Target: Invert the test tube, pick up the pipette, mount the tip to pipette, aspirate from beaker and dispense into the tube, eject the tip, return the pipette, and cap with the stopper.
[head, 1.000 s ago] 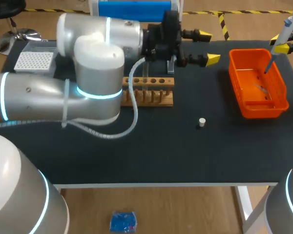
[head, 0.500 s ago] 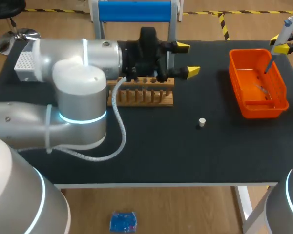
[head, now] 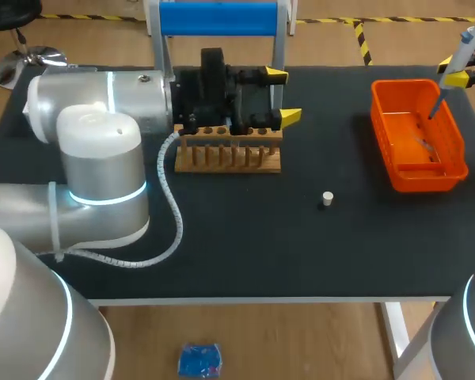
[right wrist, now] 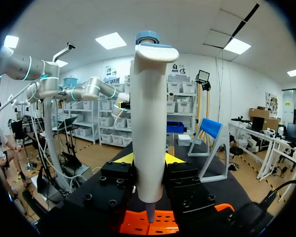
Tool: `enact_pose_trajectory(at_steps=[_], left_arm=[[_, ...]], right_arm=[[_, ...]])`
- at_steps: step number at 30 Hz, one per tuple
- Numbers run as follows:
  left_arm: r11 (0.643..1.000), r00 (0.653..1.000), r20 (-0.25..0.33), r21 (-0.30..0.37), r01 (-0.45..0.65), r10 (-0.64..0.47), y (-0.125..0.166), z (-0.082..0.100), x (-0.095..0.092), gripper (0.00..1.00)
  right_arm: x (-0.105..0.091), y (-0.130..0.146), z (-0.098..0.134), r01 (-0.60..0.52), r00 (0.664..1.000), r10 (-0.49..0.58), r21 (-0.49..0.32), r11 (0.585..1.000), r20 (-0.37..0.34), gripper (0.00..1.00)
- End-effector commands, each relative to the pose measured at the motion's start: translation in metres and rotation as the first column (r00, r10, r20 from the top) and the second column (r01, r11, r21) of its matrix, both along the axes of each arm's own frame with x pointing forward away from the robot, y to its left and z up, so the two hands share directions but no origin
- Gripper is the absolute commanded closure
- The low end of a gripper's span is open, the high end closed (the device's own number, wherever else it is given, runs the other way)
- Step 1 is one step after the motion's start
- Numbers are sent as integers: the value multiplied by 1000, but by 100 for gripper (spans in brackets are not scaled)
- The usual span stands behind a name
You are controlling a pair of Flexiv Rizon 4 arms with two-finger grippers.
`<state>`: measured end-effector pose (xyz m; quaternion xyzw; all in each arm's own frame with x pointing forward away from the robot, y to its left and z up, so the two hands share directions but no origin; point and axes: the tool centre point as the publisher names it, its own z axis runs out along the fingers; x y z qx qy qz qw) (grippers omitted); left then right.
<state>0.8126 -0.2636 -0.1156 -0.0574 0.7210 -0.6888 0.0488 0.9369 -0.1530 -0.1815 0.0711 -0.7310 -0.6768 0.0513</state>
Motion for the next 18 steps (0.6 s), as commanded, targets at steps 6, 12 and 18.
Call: enact_pose_trajectory(at_steps=[6, 12, 18], left_arm=[[1000, 1000, 5, 23, -19, 18, 9, 13, -9, 0], [998, 999, 0, 44, -45, 46, 9, 15, -12, 0], [998, 999, 0, 44, -45, 46, 9, 15, -12, 0]], right_arm=[[1, -1, 1, -4, 1000, 4, -3, 1000, 0, 100], [1, -1, 1, -4, 1000, 4, -3, 1000, 0, 100], [1, -1, 1, -4, 1000, 4, -3, 1000, 0, 100]])
